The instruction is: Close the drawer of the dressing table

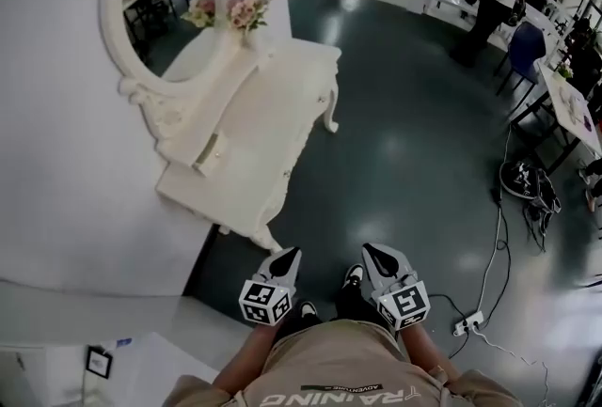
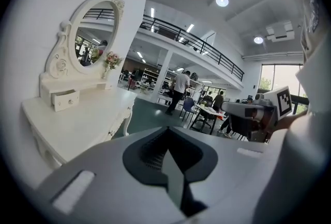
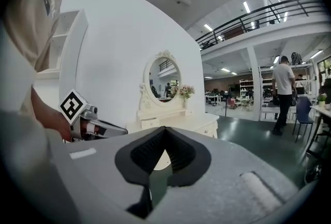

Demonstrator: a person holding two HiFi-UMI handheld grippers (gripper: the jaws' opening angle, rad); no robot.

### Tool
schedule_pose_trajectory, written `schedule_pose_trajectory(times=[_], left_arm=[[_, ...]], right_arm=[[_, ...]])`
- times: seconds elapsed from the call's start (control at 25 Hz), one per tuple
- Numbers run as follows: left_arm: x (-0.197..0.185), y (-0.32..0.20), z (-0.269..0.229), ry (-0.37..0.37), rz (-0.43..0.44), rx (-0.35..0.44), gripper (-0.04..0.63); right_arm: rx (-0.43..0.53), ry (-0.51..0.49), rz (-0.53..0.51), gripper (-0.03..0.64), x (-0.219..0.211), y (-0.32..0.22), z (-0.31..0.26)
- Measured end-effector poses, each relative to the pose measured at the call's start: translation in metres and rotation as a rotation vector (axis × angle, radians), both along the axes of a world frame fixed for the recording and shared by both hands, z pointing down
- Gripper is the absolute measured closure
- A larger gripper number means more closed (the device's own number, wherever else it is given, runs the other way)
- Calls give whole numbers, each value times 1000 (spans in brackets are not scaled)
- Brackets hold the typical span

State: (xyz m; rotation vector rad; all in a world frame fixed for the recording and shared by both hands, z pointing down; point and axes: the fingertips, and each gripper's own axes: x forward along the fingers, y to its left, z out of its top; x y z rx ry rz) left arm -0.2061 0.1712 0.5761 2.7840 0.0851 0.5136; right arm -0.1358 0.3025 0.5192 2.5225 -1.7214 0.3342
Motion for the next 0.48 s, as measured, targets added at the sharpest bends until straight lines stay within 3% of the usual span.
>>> schedule_pose_trajectory(times=[0.48], left_arm=[[147,8,-13,-28,-41,47,577]], right_arm=[[34,-68,-135,615,141,-20,22]])
